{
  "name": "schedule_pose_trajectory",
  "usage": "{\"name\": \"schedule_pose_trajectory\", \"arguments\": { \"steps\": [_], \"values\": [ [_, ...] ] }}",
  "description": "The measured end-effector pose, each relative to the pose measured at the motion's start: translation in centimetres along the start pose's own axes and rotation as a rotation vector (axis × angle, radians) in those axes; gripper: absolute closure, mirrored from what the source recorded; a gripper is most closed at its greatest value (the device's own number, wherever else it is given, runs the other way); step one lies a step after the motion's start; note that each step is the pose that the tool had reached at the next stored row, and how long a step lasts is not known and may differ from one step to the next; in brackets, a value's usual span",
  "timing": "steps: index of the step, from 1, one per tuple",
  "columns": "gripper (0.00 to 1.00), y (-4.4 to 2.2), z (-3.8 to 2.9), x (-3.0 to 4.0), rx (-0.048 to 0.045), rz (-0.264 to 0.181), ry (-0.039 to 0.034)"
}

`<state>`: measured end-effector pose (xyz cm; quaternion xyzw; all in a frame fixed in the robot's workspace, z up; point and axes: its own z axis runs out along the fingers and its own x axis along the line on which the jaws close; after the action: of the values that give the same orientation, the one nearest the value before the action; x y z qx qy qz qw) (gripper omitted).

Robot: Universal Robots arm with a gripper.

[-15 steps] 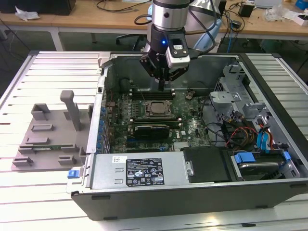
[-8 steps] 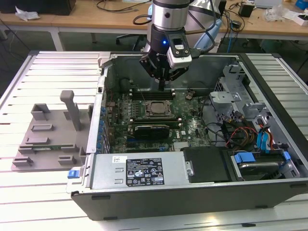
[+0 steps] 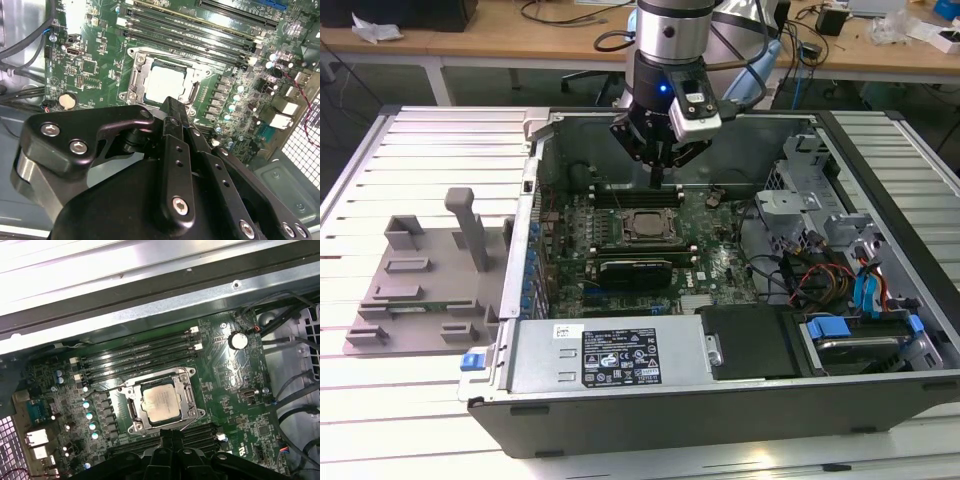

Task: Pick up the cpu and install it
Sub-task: 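Install the first cpu locking lever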

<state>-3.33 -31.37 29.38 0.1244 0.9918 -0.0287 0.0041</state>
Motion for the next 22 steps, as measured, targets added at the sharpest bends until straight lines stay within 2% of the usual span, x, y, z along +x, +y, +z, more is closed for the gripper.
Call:
{"name": "schedule_pose_trajectory", "arguments": {
  "steps": [22],
  "values": [
    [0.89, 0.0, 0.0, 0.0, -0.0019, -0.049, -0.0024]
  ]
}}
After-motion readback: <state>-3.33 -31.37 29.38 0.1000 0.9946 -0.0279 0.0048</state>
